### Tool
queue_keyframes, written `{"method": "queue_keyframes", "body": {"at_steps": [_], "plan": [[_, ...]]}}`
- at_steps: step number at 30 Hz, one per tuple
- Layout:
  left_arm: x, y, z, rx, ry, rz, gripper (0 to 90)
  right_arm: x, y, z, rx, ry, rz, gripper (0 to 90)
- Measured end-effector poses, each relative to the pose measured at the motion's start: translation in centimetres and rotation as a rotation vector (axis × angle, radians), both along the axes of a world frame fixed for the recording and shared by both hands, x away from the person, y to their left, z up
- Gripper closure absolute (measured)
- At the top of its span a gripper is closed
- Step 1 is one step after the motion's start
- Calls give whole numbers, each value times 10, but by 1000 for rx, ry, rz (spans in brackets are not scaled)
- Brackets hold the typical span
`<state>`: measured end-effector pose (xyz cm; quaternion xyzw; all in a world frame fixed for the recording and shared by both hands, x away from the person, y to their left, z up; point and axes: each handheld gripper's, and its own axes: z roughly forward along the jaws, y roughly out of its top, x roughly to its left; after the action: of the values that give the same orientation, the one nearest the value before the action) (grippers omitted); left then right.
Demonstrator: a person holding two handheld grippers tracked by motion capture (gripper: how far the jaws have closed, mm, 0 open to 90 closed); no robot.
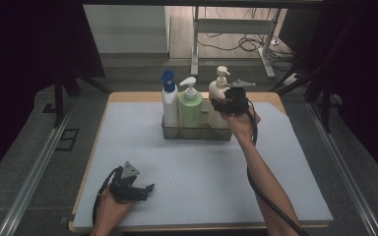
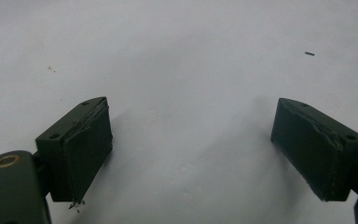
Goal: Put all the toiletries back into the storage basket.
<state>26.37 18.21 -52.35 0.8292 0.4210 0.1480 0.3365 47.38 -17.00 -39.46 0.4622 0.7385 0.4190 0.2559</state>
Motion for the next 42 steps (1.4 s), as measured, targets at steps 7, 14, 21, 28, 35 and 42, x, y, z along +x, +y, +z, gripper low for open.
{"method": "queue_keyframes", "body": {"at_steps": [7,14,21,28,35,42], "plan": [[0,0,0,-2,0,0,123,-1,0,-10,-10,10,-2,370],[0,0,0,-2,0,0,123,-2,0,-17,-10,24,1,368],[0,0,0,-1,0,1,123,-5,-2,-23,6,37,6,366],[0,0,0,-1,0,1,123,-10,-1,-25,-7,38,18,362],[0,0,0,-1,0,1,123,-14,-5,-27,0,34,25,357],[0,0,0,-1,0,1,123,-12,-5,-28,12,50,35,333]]}}
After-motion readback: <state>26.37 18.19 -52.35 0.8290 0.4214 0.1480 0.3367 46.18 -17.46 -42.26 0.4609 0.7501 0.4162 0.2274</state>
